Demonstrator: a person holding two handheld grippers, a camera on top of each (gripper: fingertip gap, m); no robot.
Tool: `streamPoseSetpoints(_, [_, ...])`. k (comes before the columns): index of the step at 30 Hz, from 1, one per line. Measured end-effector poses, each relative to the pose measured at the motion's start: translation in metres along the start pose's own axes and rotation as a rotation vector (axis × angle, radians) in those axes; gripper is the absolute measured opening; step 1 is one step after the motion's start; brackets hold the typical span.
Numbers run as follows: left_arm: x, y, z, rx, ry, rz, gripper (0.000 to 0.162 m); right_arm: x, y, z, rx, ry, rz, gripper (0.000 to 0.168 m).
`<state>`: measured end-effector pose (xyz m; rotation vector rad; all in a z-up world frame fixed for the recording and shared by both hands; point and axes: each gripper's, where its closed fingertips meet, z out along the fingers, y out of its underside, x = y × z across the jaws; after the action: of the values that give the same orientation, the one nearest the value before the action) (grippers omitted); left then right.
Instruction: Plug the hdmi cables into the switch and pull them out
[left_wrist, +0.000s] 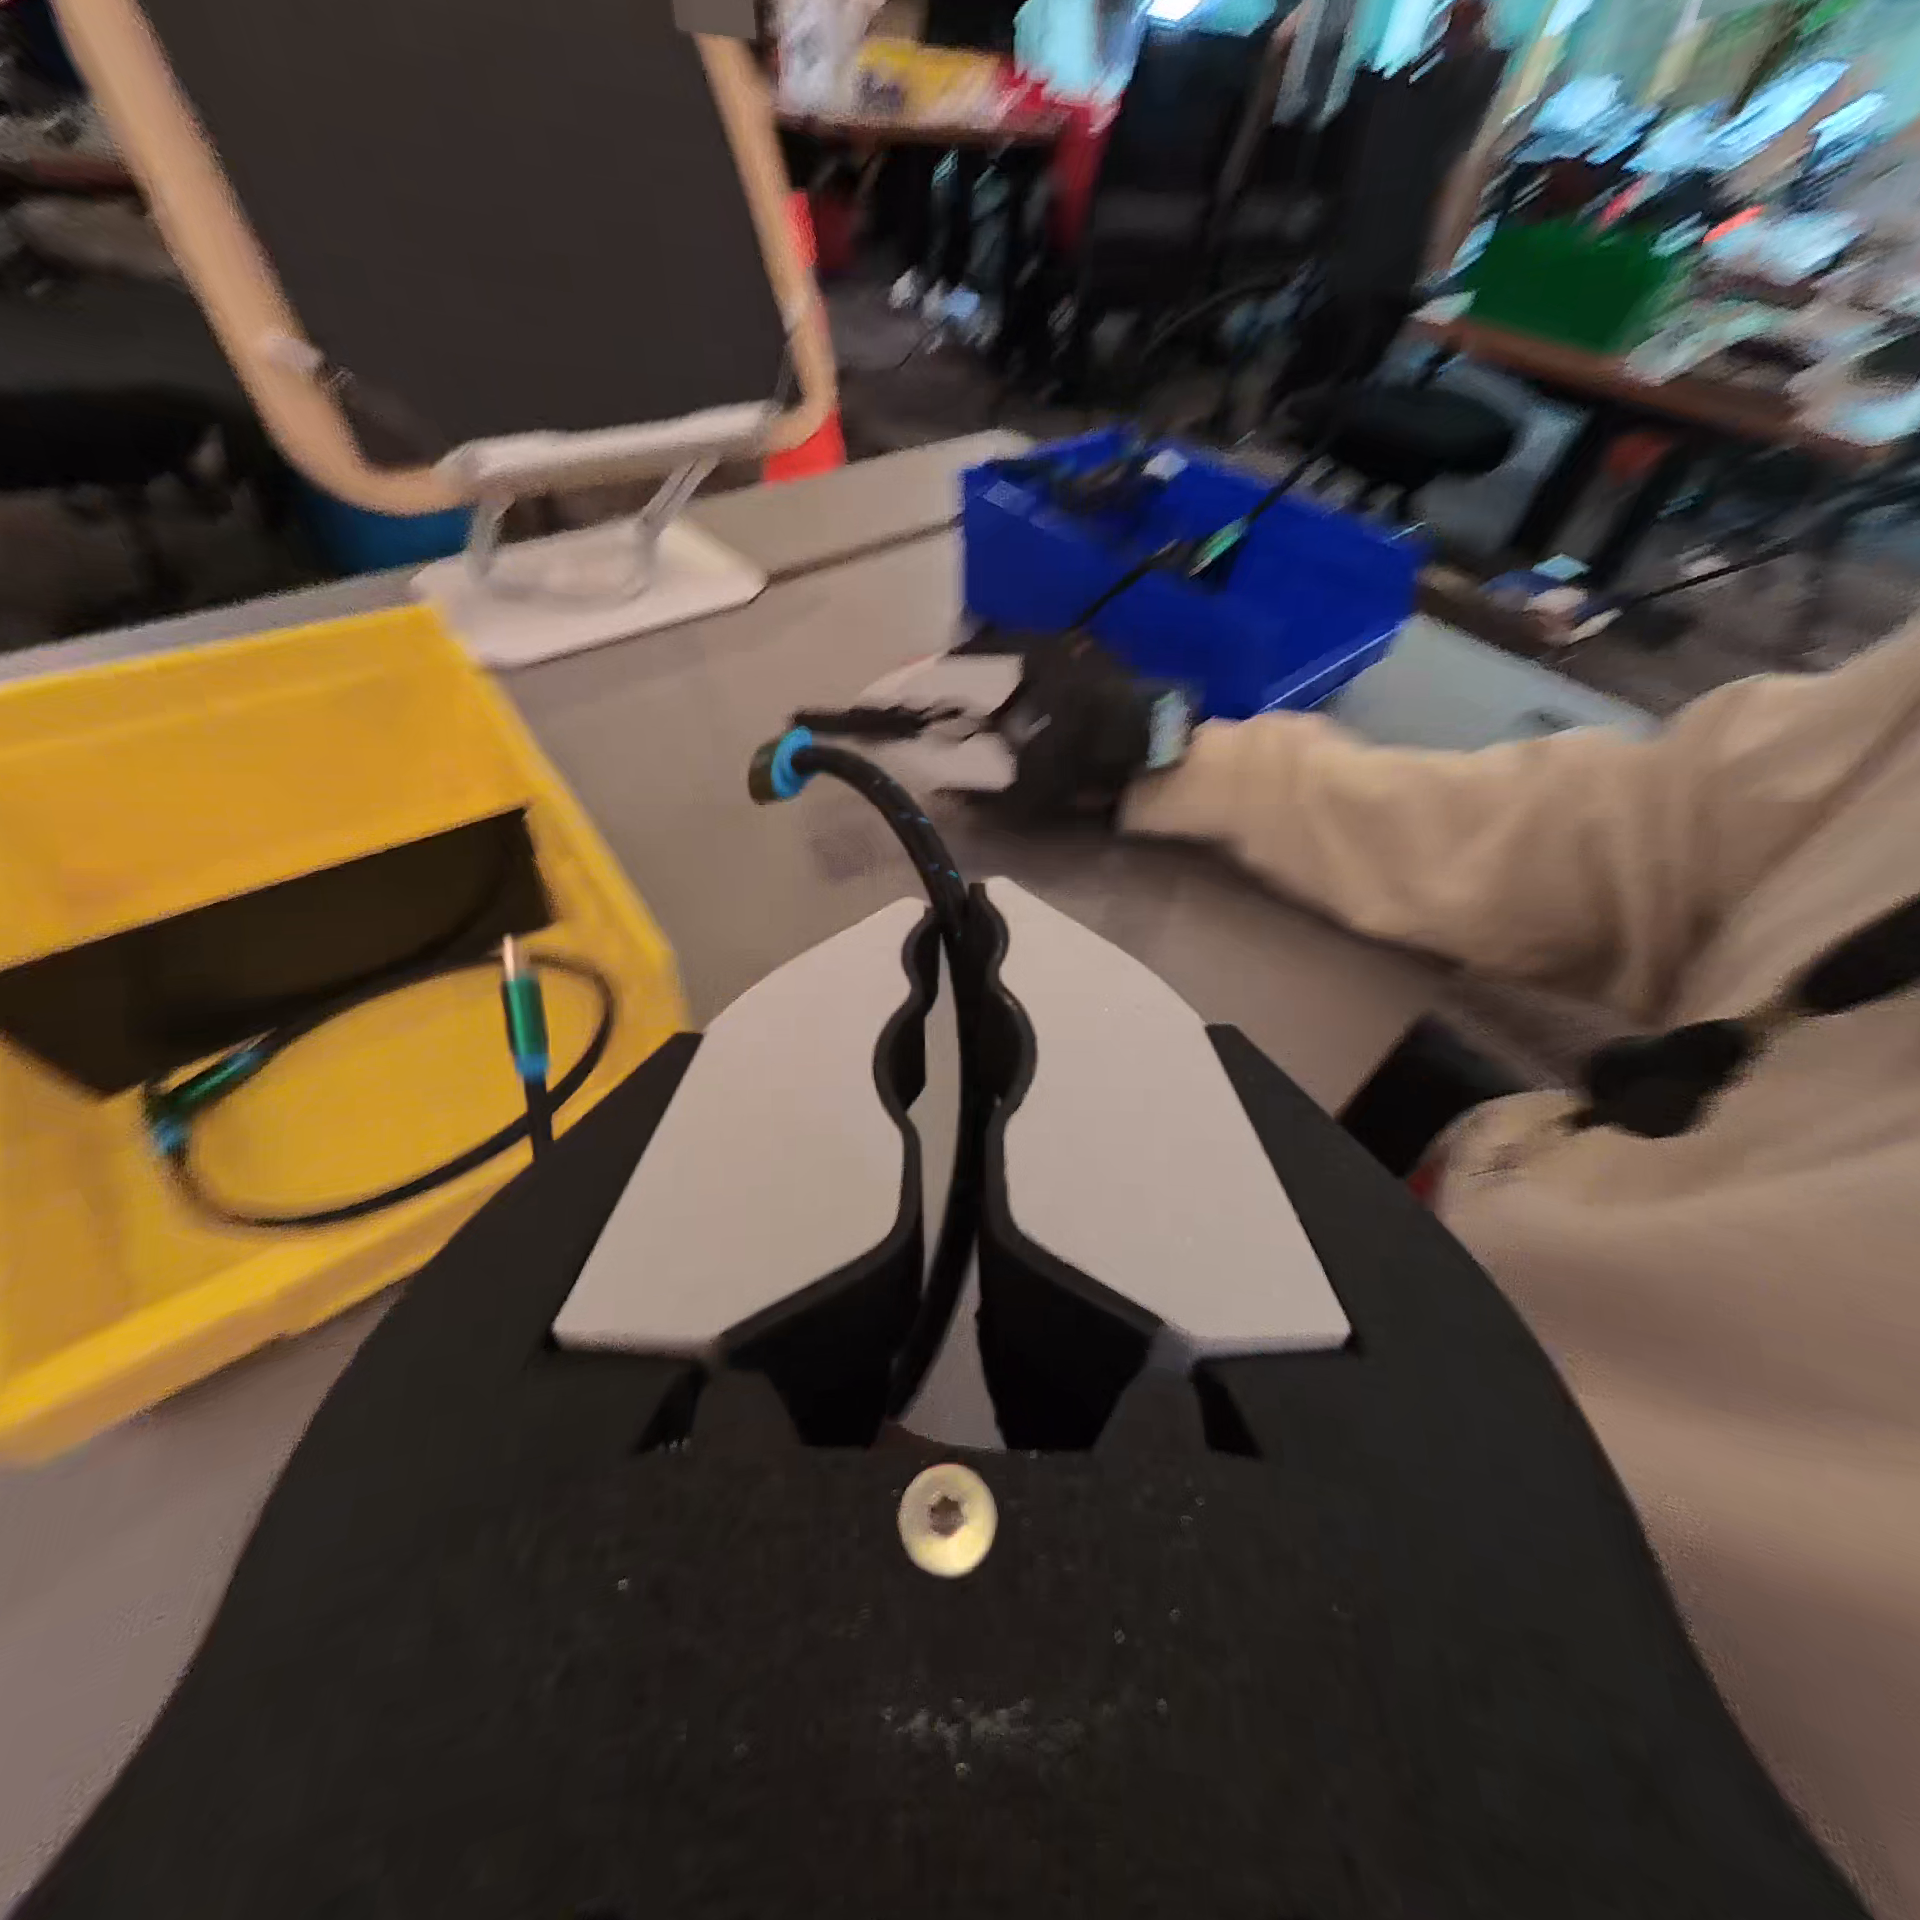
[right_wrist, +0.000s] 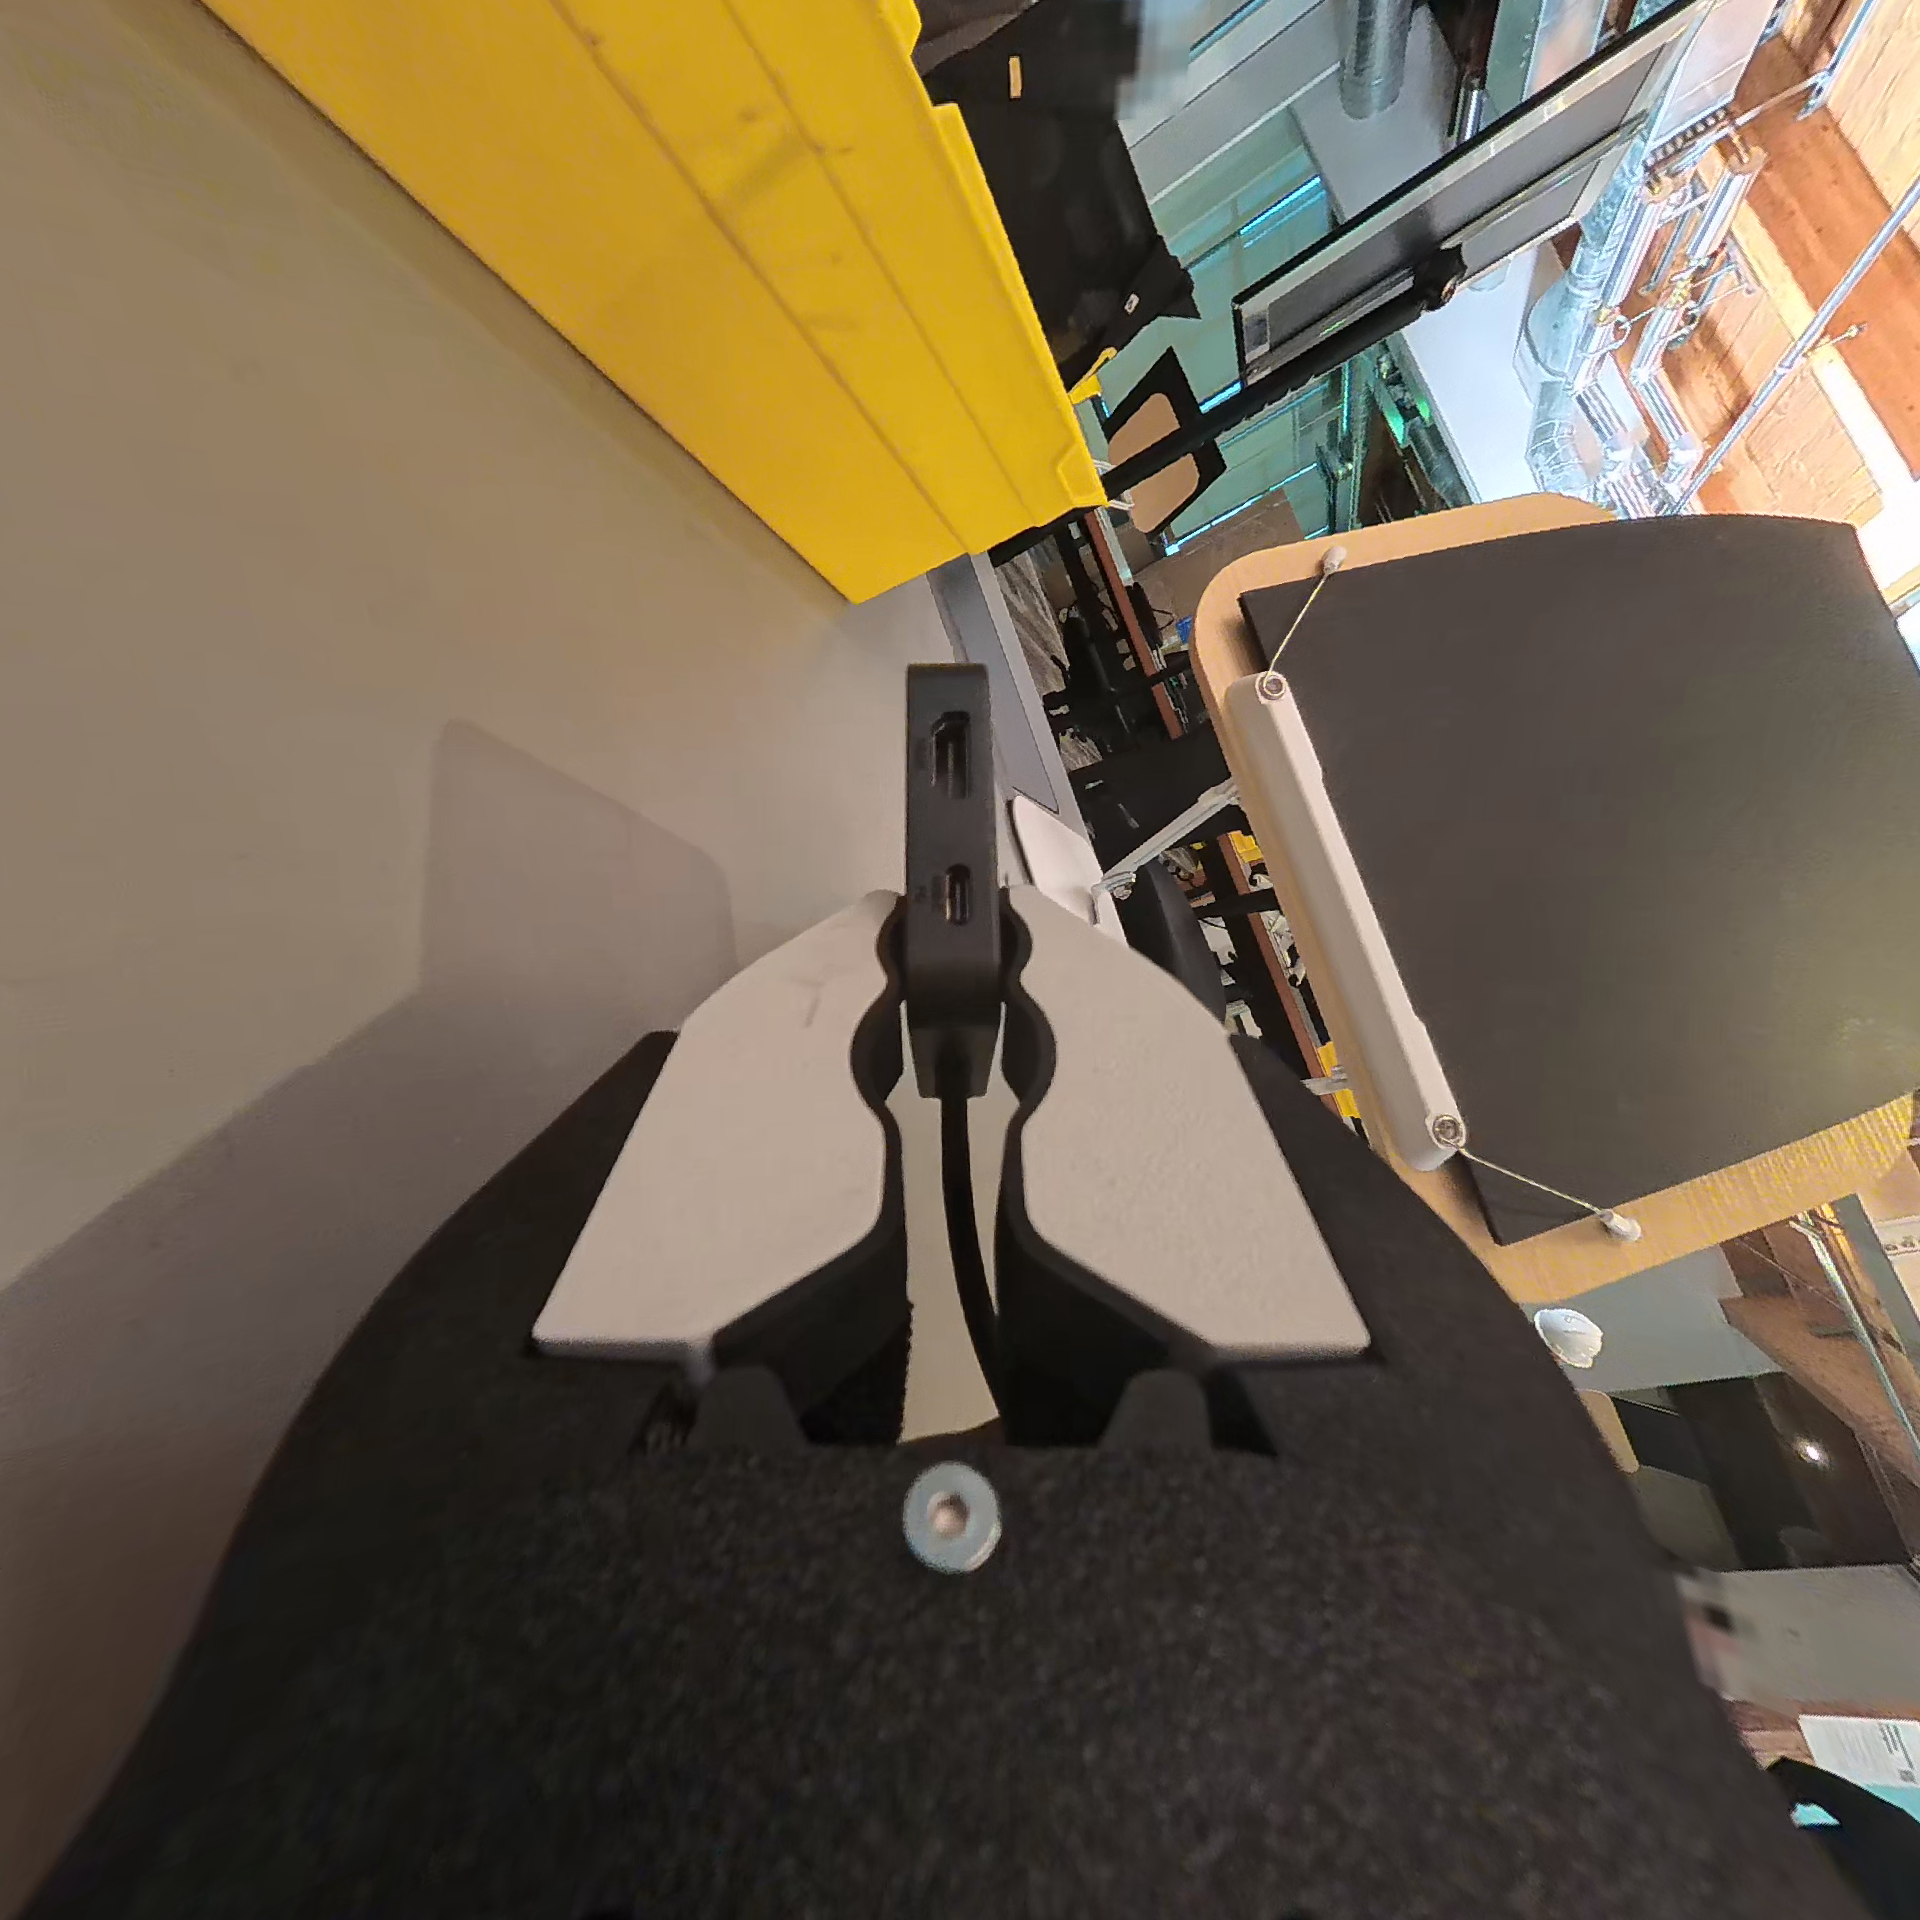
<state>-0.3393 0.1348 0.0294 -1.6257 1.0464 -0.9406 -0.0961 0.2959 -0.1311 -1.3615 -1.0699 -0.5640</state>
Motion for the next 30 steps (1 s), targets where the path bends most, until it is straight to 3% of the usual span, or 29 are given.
streamPoseSetpoints(4, [0.067,-0.027,0.022,0.116,0.307,-0.096,0.004,0.005,0.000,-0.001,0.005,0.020,0.018,0.014])
streamPoseSetpoints(8, [0.107,-0.030,0.049,0.204,0.571,-0.329,0.004,0.011,0.001,-0.003,0.010,0.041,0.056,0.014])
streamPoseSetpoints(12, [0.077,0.010,0.084,0.137,0.534,-0.581,0.003,0.017,0.003,-0.004,0.009,0.056,0.091,0.014])
streamPoseSetpoints(14, [0.049,0.042,0.095,0.091,0.470,-0.738,0.003,0.019,0.003,-0.004,0.008,0.061,0.104,0.014])
streamPoseSetpoints(17, [0.011,0.102,0.105,-0.027,0.304,-0.837,0.002,0.019,0.004,-0.004,0.008,0.061,0.103,0.014])
streamPoseSetpoints(21, [-0.028,0.148,0.106,-0.119,0.071,-0.808,0.000,0.015,0.003,-0.002,0.005,0.047,0.086,0.014])
streamPoseSetpoints(26, [-0.056,0.167,0.104,-0.224,-0.155,-0.583,0.000,0.012,0.004,-0.001,-0.002,0.039,0.071,0.014])
streamPoseSetpoints(28, [-0.054,0.159,0.103,-0.245,-0.160,-0.432,0.000,0.011,0.004,-0.001,-0.007,0.036,0.068,0.014])
streamPoseSetpoints(30, [-0.032,0.143,0.107,-0.251,-0.036,-0.246,0.000,0.010,0.005,0.000,-0.011,0.030,0.065,0.014])
